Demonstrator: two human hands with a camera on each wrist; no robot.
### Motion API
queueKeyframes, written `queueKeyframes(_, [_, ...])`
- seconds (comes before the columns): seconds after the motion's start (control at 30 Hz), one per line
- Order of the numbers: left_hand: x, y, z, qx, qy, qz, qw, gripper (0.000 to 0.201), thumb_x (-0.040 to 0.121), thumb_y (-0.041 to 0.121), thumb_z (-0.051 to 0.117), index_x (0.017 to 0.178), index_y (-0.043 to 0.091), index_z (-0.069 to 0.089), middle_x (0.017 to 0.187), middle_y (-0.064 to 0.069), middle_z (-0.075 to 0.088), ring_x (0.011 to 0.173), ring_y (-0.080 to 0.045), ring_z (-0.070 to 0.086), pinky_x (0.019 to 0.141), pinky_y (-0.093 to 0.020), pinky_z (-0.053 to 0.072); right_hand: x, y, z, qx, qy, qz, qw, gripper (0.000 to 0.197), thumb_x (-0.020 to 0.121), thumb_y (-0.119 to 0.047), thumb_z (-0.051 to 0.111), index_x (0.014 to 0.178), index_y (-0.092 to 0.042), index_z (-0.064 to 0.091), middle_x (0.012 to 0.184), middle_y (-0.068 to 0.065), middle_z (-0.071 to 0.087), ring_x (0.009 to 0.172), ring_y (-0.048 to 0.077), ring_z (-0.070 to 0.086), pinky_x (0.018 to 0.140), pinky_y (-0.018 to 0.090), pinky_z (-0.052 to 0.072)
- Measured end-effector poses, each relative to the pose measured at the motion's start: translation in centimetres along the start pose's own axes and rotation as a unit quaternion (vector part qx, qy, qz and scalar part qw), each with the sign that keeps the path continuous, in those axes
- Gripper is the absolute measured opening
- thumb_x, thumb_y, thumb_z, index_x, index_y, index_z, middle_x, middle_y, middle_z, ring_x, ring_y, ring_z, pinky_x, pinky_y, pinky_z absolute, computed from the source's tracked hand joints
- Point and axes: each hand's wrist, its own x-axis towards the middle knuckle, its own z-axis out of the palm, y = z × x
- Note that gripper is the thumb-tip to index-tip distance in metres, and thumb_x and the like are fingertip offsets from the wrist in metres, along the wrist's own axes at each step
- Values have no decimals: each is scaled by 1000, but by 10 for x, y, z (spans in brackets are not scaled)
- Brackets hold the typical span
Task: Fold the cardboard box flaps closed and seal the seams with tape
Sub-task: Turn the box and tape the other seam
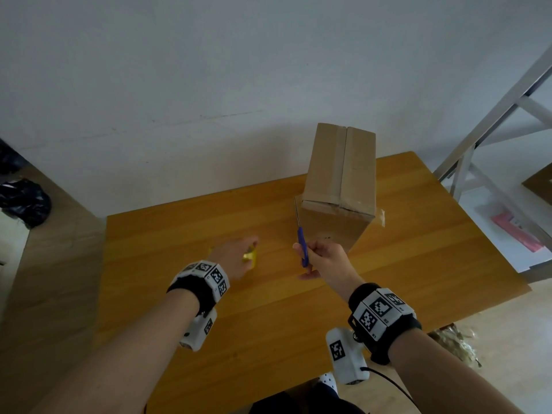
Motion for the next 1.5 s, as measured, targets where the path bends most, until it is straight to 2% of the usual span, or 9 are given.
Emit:
queueKeyframes(0.13, [-2,-4,21,40,-74,18,996,13,91,28,46,100,31,54,96,4,54,80,-16,55,73,-35,51,0,1,0,11,-6,-6,1000,41,89,-23,64,103,15,57,69,5,52,58,14,50,68,39,60])
queueKeyframes(0.37, [-6,-3,41,64,-120,39,990,18,95,28,45,107,28,59,84,7,39,74,-12,44,65,-25,36,1,0,-1,-1,-19,-6,1000,27,88,-26,66,90,0,58,69,6,52,61,15,52,70,42,59])
queueKeyframes(0.57, [0,-2,38,24,-186,24,982,32,96,24,43,126,28,52,94,-7,59,77,-23,56,67,-33,46,0,2,-5,-3,-17,-6,1000,45,87,-27,67,101,16,57,67,5,52,59,14,52,63,33,58])
queueKeyframes(0.7, [7,13,7,-8,-157,-6,988,36,98,18,38,132,25,45,103,-3,60,81,-17,55,66,-24,43,-1,-1,-9,-21,-24,-12,999,44,87,-28,67,99,14,59,69,6,53,58,11,53,64,34,58])
queueKeyframes(0.8, [14,31,-32,-75,-54,-11,996,41,93,2,42,130,19,44,107,-5,58,83,-15,57,63,-22,43,-2,-3,-14,-39,-26,-9,999,39,87,-27,67,96,10,62,71,6,54,58,10,53,68,38,59])
queueKeyframes(0.97, [26,64,-82,-96,112,97,984,69,84,-10,44,140,29,31,143,-1,38,129,-21,39,101,-32,41,-2,-7,-18,-71,-25,-7,997,27,86,-28,68,85,-1,61,69,4,52,58,10,53,68,38,60])
queueKeyframes(1.13, [36,86,-103,14,32,154,987,84,78,-16,38,138,43,33,155,15,13,144,-18,5,116,-45,10,0,-11,-21,-116,-28,-5,993,28,85,-32,69,73,-9,57,70,7,51,62,12,54,68,40,60])
queueKeyframes(1.37, [42,92,-113,35,-14,158,987,85,76,-20,34,138,37,36,153,16,20,144,-12,6,117,-38,7,7,-20,-24,-190,-68,17,979,32,85,-36,69,86,-6,56,65,-3,49,60,6,53,68,40,60])
queueKeyframes(1.5, [41,90,-114,36,-20,158,986,86,76,-21,33,139,37,35,153,16,19,144,-11,6,117,-38,10,12,-25,-22,-217,-84,40,972,33,84,-38,69,83,-7,56,73,0,54,76,14,59,71,42,60])
